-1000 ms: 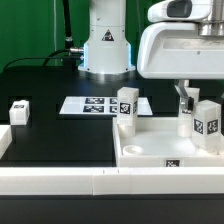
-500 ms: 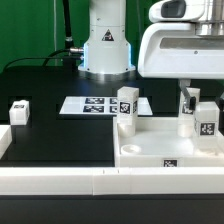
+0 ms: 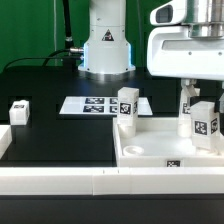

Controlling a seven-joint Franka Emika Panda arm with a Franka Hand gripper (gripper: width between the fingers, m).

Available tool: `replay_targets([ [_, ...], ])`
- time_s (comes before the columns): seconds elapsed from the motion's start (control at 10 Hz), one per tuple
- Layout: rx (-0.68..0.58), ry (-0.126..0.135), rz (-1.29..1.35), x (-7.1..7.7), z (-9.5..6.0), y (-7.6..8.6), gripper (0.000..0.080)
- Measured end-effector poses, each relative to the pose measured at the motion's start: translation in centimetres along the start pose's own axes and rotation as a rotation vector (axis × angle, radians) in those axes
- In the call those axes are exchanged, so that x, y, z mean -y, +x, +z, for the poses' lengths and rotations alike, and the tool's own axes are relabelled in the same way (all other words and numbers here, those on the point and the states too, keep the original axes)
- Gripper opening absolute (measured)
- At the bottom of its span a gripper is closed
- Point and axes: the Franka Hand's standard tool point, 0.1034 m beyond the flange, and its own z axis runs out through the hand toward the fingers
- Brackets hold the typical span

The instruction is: Assemble square table

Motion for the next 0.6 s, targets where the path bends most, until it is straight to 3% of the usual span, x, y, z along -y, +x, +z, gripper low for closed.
replay_targets([
  [0.3,0.023,0.010,0.347,0.17,0.07,-0.14,0.0290],
  [0.6,0.027,0.010,0.472,0.26,0.11,-0.17,0.0290],
])
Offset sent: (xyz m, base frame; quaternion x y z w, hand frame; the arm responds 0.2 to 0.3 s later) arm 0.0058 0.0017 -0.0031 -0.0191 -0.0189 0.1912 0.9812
